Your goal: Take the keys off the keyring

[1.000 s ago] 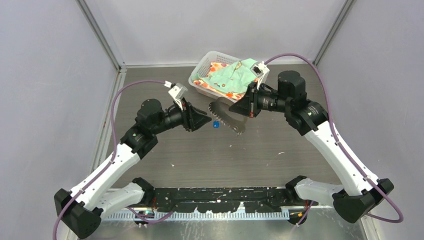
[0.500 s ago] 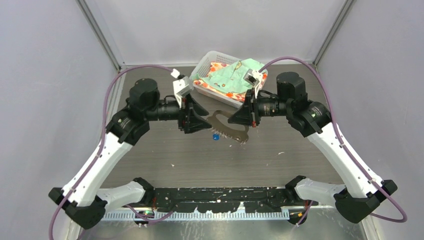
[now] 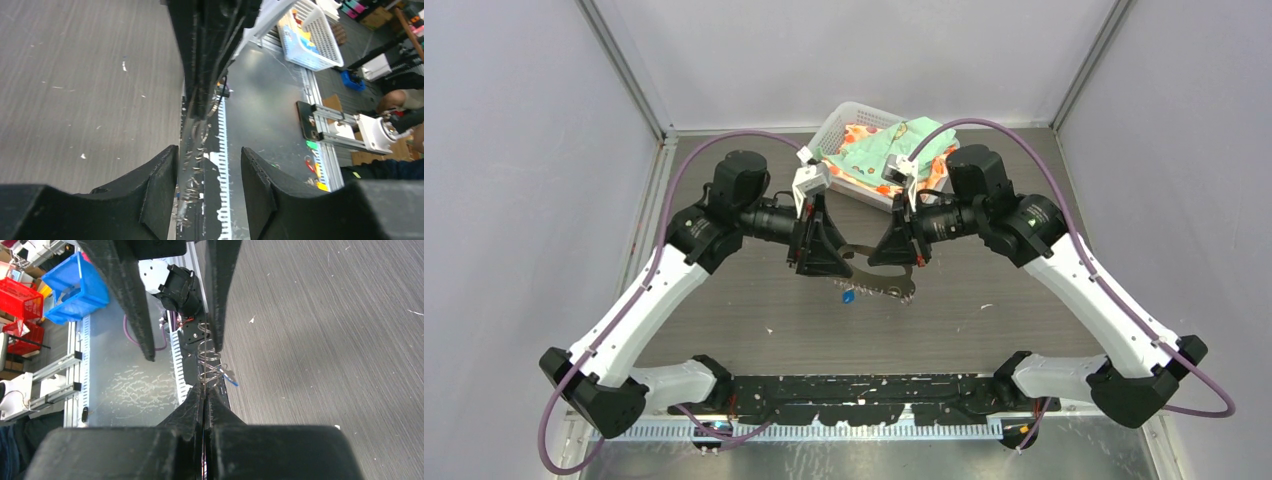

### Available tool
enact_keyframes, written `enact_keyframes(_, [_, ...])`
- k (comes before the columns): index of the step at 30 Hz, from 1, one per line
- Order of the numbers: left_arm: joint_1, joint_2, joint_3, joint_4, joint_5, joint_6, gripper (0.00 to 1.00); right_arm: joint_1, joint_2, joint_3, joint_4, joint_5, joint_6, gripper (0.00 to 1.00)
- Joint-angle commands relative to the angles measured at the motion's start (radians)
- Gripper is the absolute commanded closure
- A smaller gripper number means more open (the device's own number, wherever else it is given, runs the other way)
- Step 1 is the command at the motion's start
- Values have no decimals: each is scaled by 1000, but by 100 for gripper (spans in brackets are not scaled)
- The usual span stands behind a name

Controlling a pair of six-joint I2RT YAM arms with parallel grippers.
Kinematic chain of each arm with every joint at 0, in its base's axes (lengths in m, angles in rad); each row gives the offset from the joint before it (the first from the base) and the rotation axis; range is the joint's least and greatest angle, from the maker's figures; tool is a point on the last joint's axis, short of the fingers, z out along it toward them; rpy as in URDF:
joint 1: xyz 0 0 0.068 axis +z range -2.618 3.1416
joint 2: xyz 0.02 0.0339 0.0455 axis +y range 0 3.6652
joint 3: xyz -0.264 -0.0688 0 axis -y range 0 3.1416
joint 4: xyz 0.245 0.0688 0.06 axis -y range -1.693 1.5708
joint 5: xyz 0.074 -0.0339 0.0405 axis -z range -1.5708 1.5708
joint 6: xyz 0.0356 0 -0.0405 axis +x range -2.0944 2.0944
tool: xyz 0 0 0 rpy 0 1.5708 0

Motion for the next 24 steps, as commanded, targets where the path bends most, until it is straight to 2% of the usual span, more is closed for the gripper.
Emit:
enact_keyframes(1, [-9,7,-11,-14,98,-26,51,5,12,71,-18,-15,-58,99])
enact_keyframes(10, [-22,24,-34,-2,78,-32,64,17,30,123,-61,-36,-101,99])
enact_keyframes(13, [-25,23,-43,36,90,-63,74,23,39,128,-72,-33,-108,99])
enact_keyframes(17, [-29,8,-88,154,111,-159,96,29,47,126,-47,22,-91,99])
enact_keyframes(18, [-29,0,-103,198,97,-187,99,29,41,117,-17,59,-67,93])
enact_keyframes(20, [-30,-31,-154,282,35,-250,100,30,7,75,82,171,-6,66])
enact_keyframes(23, [-30,-105,-232,451,-127,-375,100,30,-80,-18,214,378,43,39])
enact_keyframes(24, [-30,-123,-248,486,-183,-404,100,29,-114,-52,257,428,50,34])
